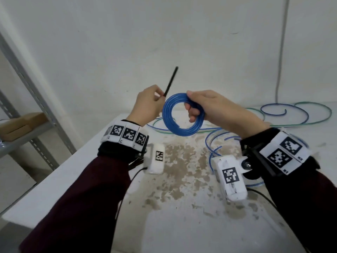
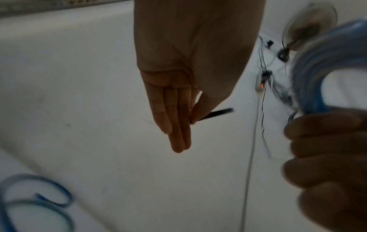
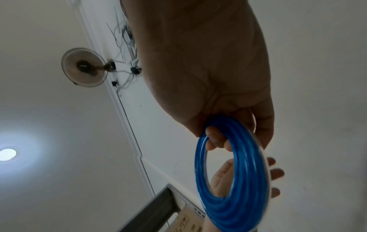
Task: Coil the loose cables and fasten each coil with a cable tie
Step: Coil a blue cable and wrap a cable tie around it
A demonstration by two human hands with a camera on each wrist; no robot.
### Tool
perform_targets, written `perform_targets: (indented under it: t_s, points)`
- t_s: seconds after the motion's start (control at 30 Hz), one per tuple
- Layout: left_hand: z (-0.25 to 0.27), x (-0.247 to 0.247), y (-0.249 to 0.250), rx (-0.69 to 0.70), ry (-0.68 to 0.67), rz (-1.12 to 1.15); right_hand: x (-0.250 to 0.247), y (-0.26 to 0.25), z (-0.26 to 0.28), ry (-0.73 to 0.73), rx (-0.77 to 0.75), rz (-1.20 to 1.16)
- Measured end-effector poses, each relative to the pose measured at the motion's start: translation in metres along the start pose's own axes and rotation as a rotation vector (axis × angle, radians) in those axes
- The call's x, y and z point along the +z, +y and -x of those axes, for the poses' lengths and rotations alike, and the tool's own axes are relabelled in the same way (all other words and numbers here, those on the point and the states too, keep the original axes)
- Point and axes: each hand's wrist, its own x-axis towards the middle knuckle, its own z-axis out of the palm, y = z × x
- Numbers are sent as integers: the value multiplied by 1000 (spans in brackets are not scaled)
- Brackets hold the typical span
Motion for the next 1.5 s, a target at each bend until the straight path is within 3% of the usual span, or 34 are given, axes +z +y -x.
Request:
perform_targets:
  t_s: [0.13, 0.23, 0.37, 0.57, 1.03, 1.13, 1.3, 1.5]
  points:
    - [-7, 31, 44, 63, -8, 444, -39, -11, 12, -8, -19, 23]
    - [-8, 51, 65, 106, -36, 574, -67, -20, 32, -111, 10, 119]
    - [-12, 71, 71, 103, 46, 730, -90, -27, 48, -189, 34, 293]
    - [-13, 72, 72, 151, 96, 618, -94, -14, 40, -192, 58, 371]
    - [5, 70, 87, 100, -327, 734, -101, -5, 27, 47, -150, 560]
    - [6, 72, 90, 61, -346, 764, -102, -4, 28, 97, -156, 611]
    - [10, 79, 90, 117, -396, 650, -103, -3, 29, 128, -118, 734]
    - [9, 87, 90, 91, -350, 698, -95, -3, 28, 202, -96, 758]
